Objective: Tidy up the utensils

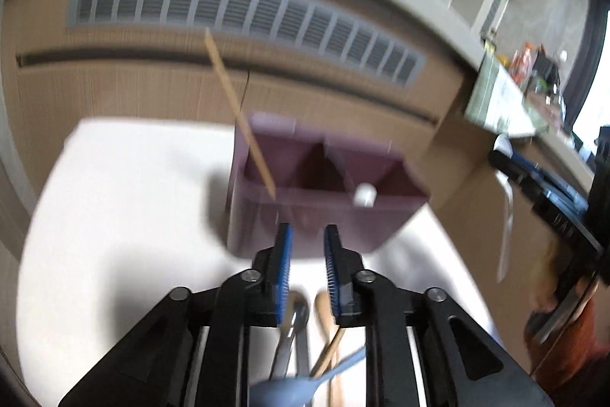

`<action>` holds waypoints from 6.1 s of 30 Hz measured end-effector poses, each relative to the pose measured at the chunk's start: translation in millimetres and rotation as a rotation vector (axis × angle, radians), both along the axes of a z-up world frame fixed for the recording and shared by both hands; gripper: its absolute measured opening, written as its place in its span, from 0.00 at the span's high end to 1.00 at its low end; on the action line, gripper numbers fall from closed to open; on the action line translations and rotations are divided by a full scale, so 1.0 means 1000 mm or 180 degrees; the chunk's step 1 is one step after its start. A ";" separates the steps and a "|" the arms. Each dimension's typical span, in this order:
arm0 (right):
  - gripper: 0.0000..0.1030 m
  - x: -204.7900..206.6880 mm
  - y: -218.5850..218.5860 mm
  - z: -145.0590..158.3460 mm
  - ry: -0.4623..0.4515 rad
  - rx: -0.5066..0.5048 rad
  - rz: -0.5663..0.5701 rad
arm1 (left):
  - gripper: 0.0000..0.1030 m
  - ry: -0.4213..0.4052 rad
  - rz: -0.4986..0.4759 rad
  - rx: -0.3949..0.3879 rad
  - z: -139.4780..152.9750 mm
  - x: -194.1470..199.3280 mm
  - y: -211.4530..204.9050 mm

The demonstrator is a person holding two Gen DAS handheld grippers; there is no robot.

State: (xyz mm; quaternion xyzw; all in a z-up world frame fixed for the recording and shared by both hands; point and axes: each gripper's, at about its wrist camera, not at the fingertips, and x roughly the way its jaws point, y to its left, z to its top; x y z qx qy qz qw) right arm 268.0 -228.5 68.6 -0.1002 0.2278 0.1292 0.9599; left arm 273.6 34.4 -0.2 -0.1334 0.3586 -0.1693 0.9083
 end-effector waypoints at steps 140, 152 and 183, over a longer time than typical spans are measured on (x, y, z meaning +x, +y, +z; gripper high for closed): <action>0.71 -0.083 0.140 -0.118 0.1447 -0.1126 0.2625 | 0.65 0.0504 0.1028 0.0177 -0.061 -0.113 0.085; 0.86 -0.022 0.026 -0.121 0.2098 0.0052 0.1267 | 0.65 0.0580 0.0625 0.0337 -0.064 -0.093 0.039; 0.70 -0.062 0.058 -0.118 0.1411 -0.0149 0.0568 | 0.65 0.0536 0.0266 0.0541 -0.063 -0.082 -0.001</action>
